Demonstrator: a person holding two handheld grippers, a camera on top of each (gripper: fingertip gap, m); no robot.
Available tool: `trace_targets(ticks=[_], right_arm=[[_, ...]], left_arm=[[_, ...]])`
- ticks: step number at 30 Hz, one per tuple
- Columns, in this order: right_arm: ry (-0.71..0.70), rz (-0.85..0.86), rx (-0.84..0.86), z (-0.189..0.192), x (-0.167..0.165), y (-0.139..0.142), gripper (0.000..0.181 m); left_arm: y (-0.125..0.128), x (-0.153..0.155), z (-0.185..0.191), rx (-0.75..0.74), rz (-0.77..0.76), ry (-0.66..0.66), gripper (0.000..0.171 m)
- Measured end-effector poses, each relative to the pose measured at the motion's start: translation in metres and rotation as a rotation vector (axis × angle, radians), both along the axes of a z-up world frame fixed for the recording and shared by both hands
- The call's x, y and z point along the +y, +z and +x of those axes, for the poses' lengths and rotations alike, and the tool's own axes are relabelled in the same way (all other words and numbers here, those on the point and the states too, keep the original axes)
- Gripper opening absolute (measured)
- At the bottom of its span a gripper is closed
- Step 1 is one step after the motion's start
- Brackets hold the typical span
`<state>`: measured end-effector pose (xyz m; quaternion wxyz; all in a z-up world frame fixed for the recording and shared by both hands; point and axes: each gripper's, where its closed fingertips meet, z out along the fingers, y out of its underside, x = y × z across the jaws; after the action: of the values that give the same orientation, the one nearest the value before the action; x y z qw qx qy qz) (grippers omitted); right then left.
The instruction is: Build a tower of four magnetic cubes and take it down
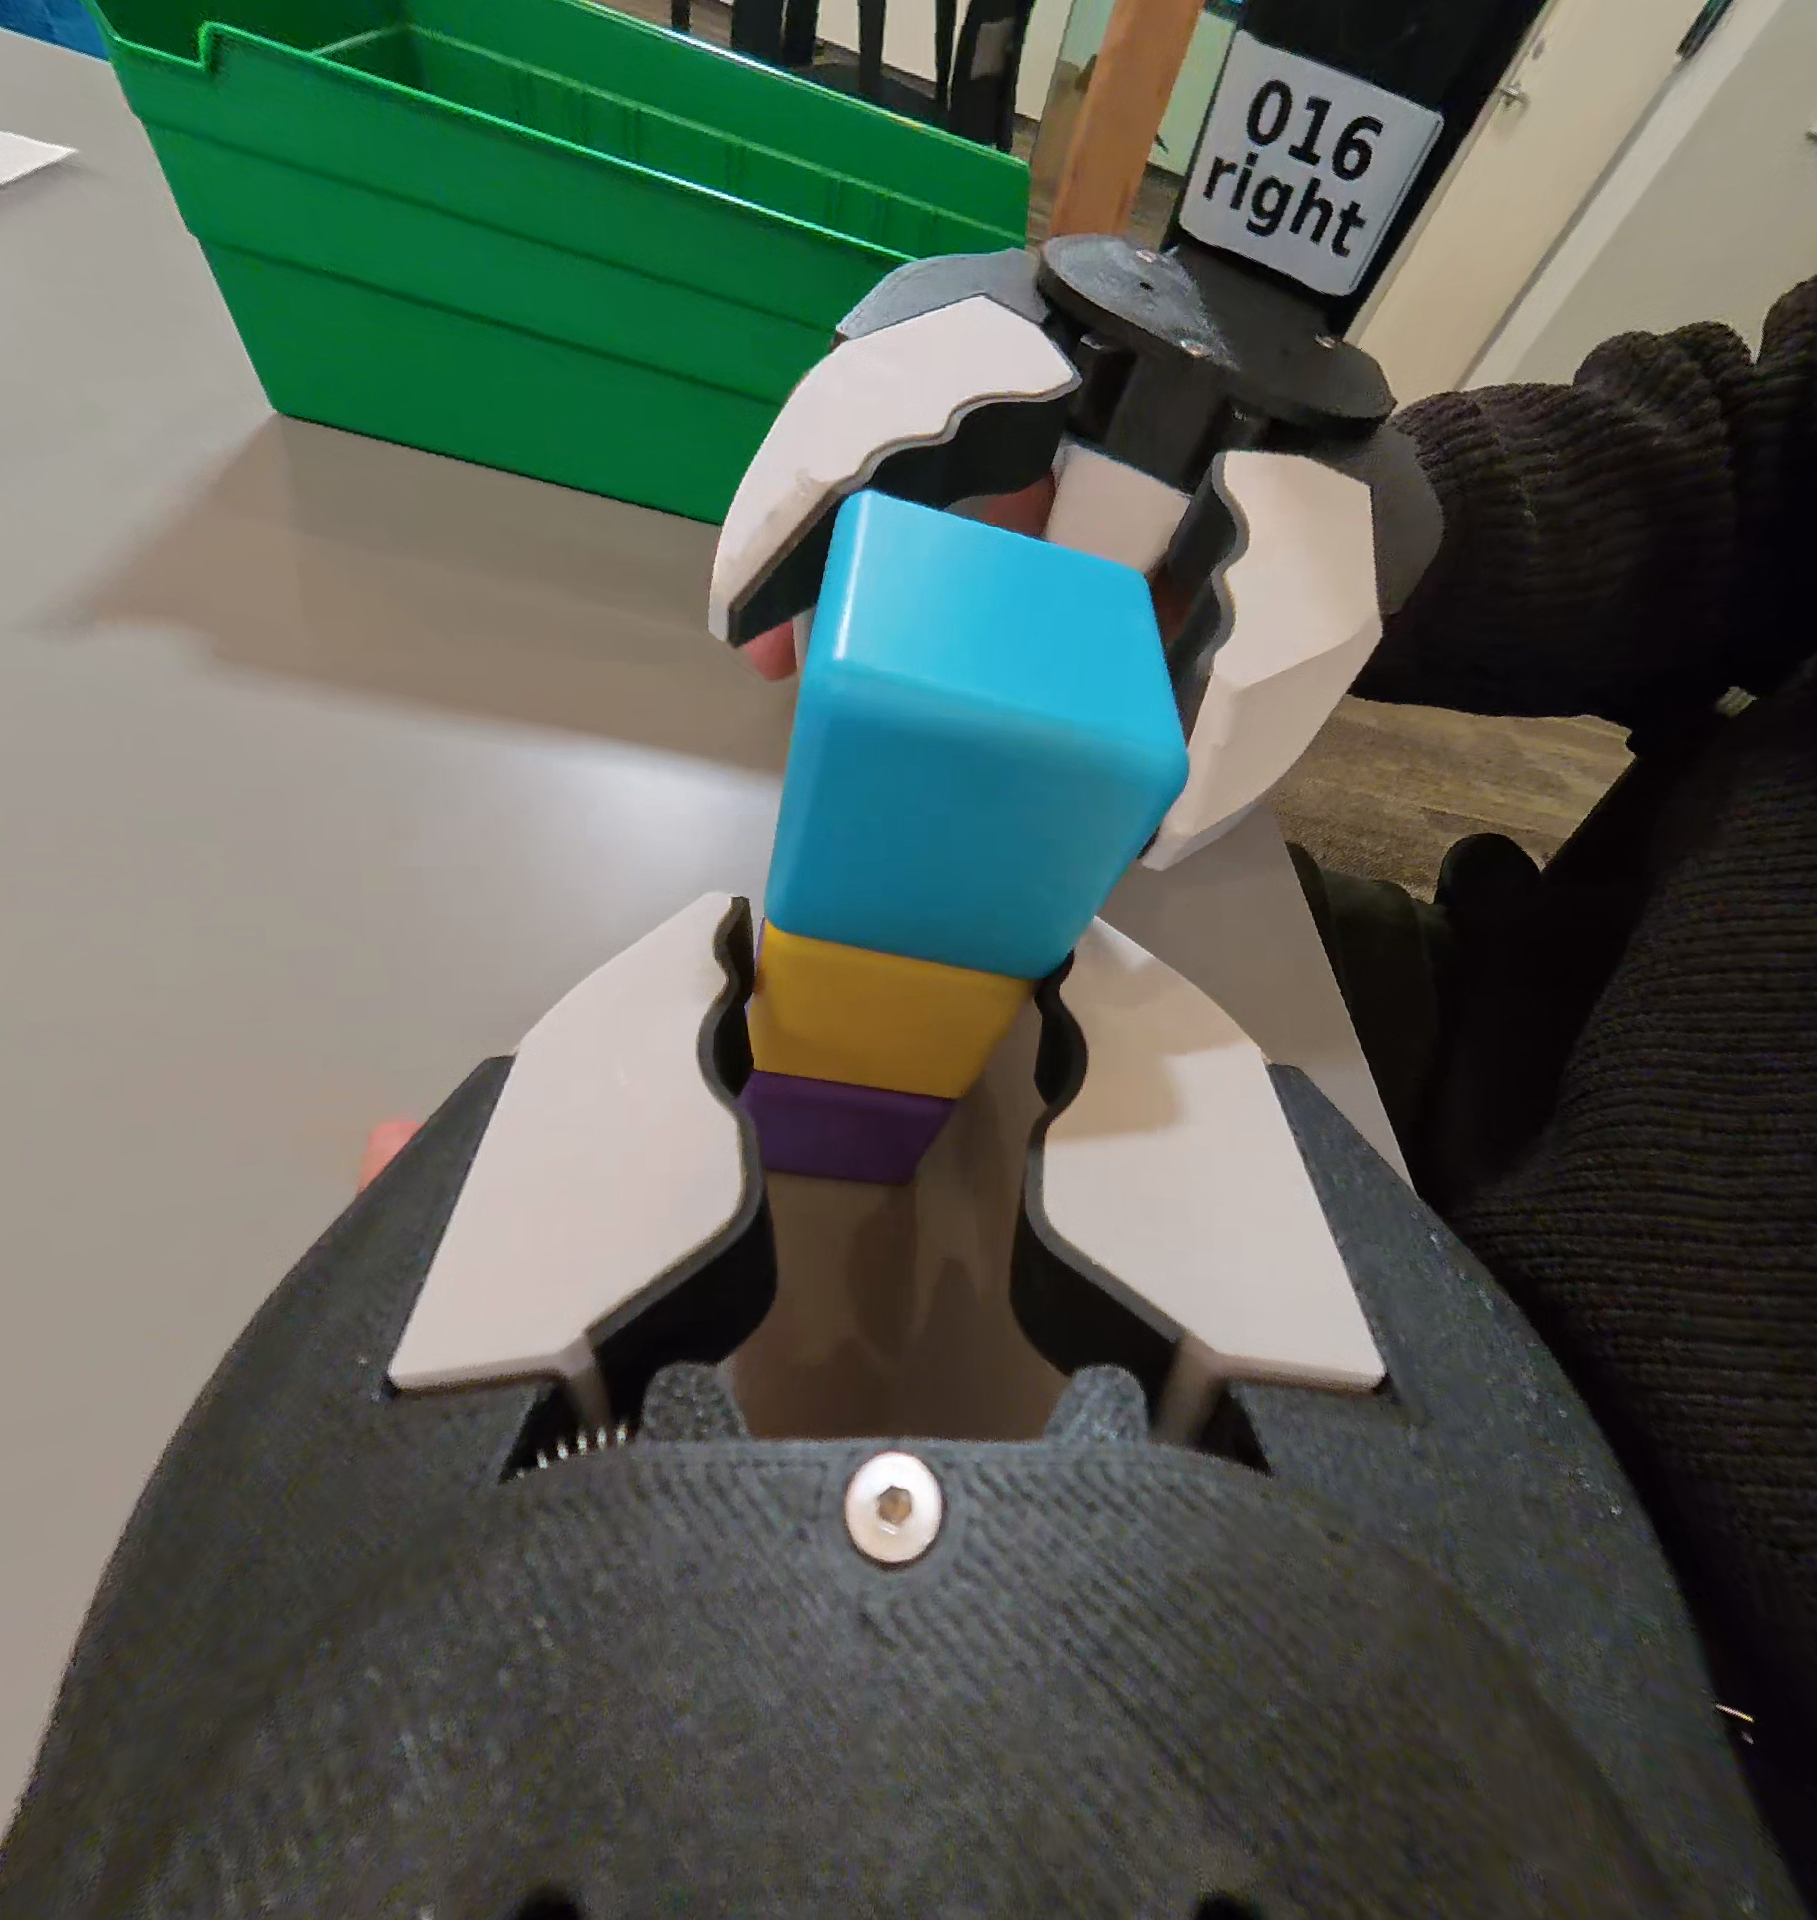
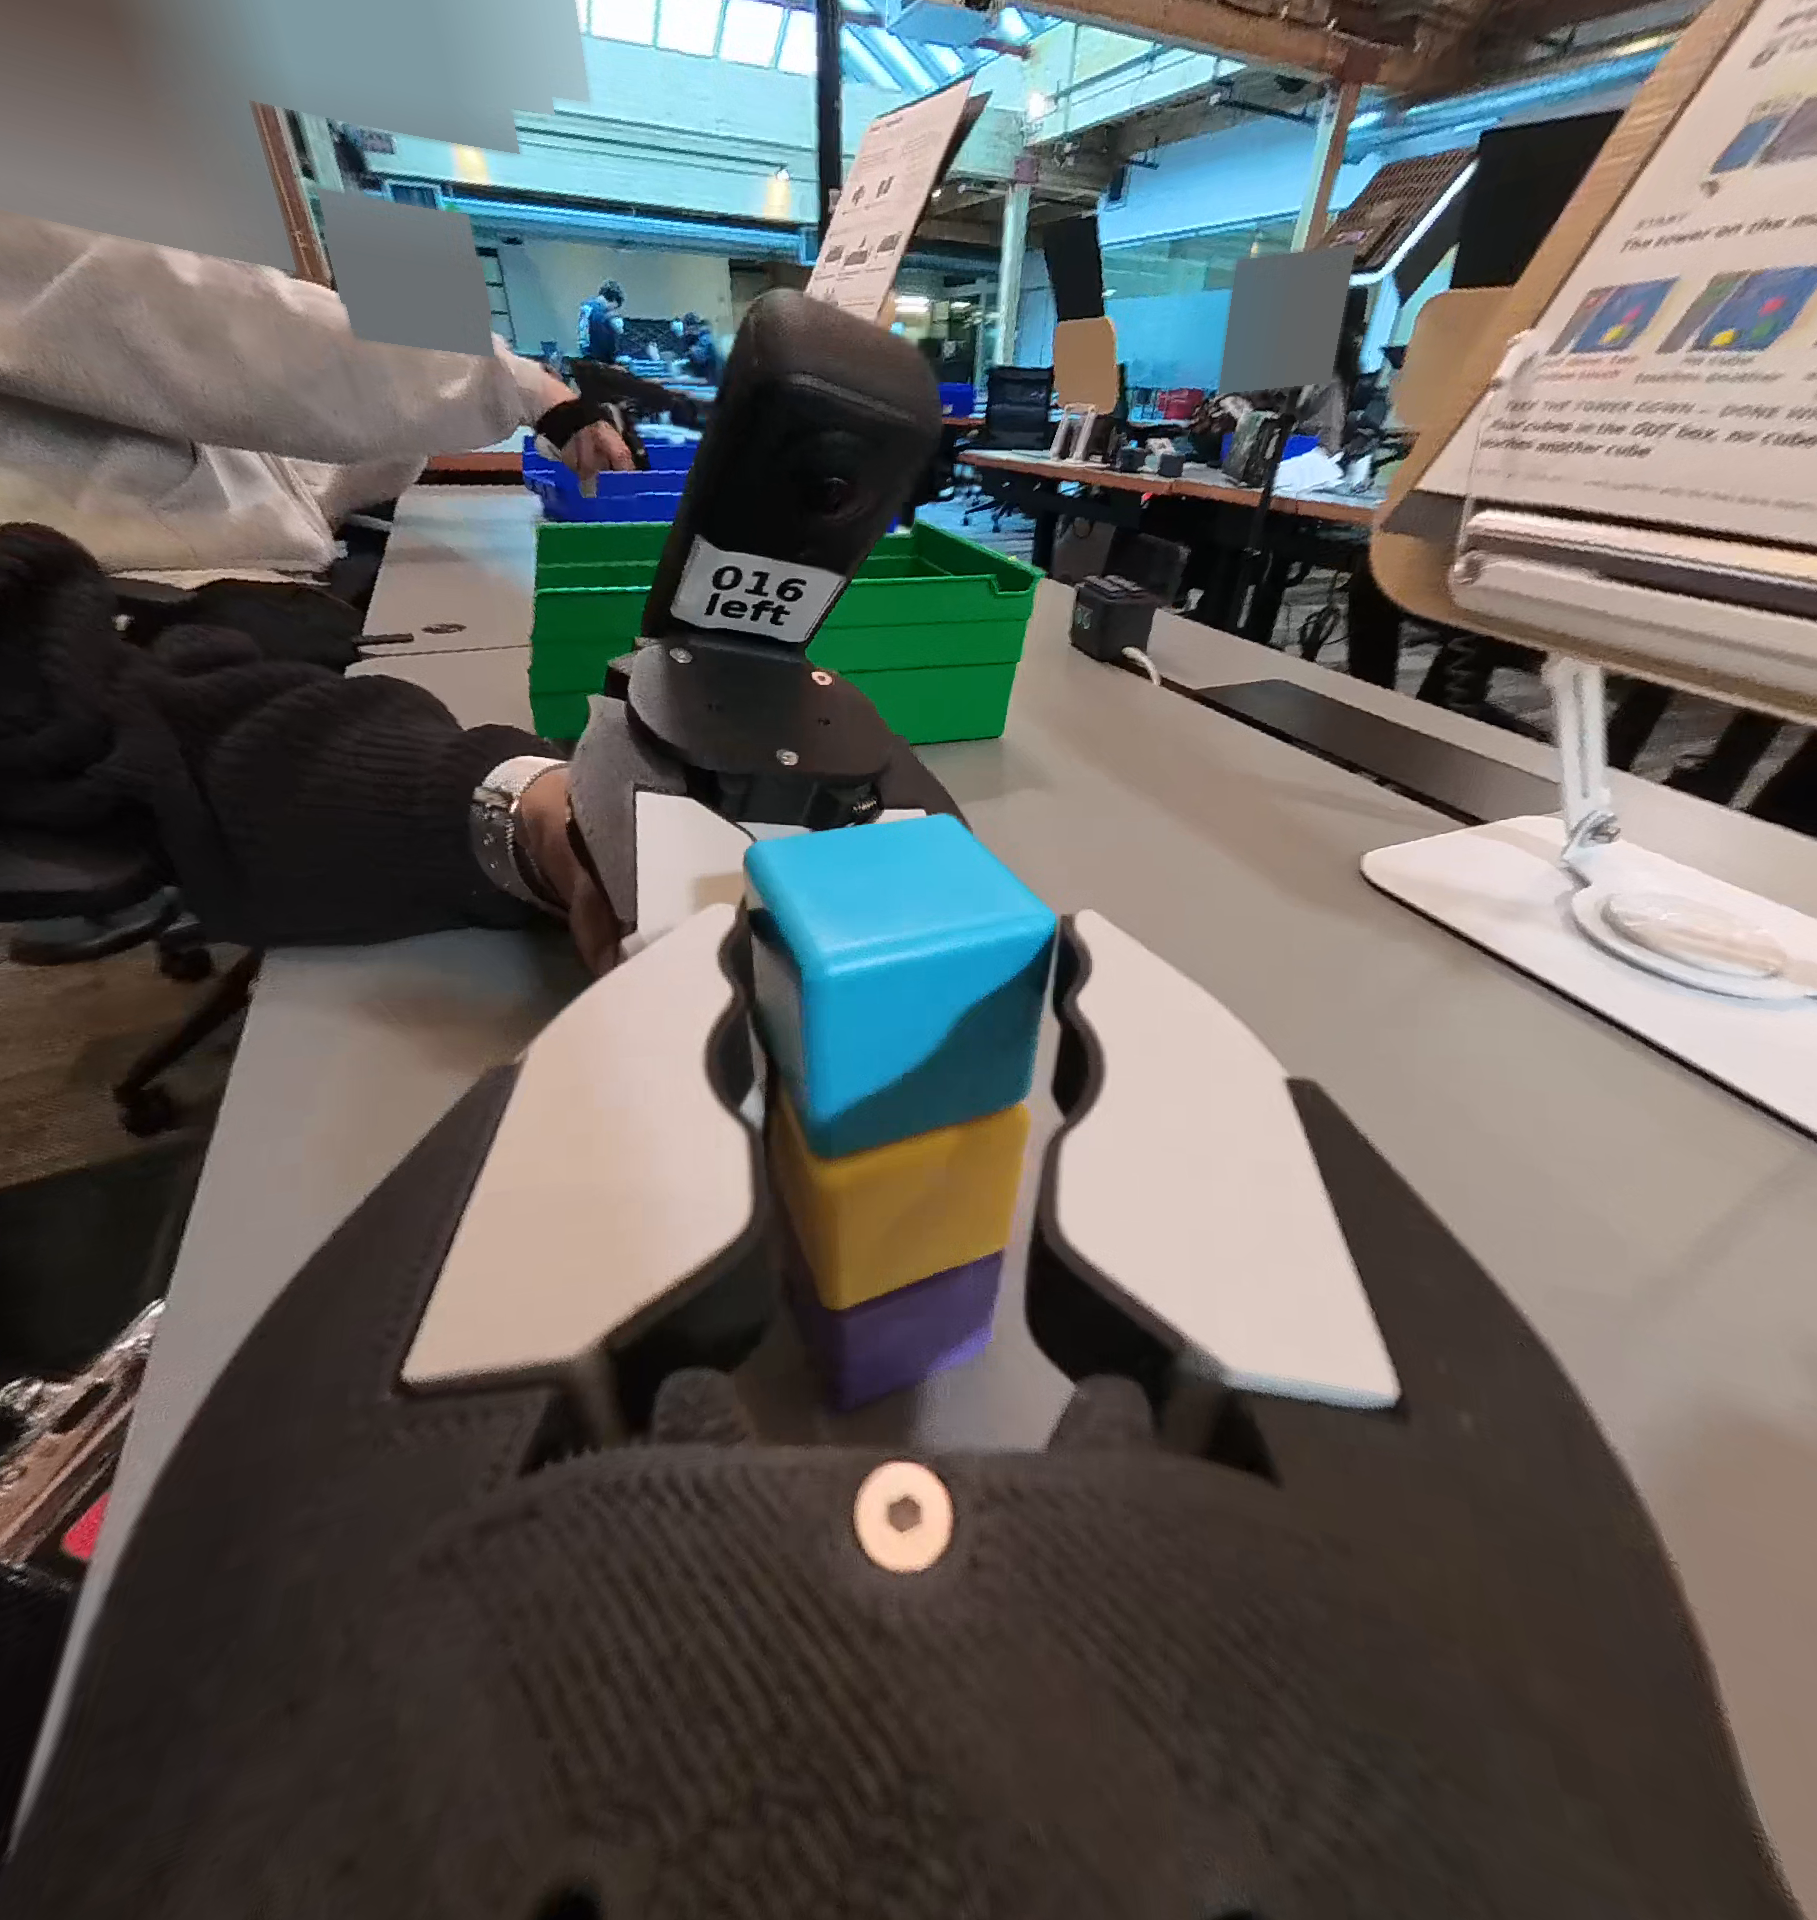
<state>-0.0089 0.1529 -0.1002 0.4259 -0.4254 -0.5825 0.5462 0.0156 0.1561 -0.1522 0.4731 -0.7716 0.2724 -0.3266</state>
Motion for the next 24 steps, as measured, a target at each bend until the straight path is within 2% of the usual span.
trace_targets(ticks=[5, 10, 19, 24], right_arm=[[-0.01, -0.01, 0.016, 0.001, 0.0, 0.0, 0.054], [-0.029, -0.022, 0.03, 0.001, 0.003, 0.0, 0.049], [-0.021, -0.023, 0.023, 0.002, 0.002, 0.0, 0.049], [-0.014, -0.023, 0.02, 0.002, 0.002, 0.0, 0.049]], left_arm=[[0.0, 0.0, 0.0, 0.003, 0.001, 0.003, 0.053], [-0.005, 0.003, -0.002, 0.011, -0.036, 0.023, 0.07], [-0.014, 0.002, 0.0, 0.021, -0.114, 0.009, 0.062], [-0.014, 0.002, 0.0, 0.025, -0.106, 0.013, 0.059]])
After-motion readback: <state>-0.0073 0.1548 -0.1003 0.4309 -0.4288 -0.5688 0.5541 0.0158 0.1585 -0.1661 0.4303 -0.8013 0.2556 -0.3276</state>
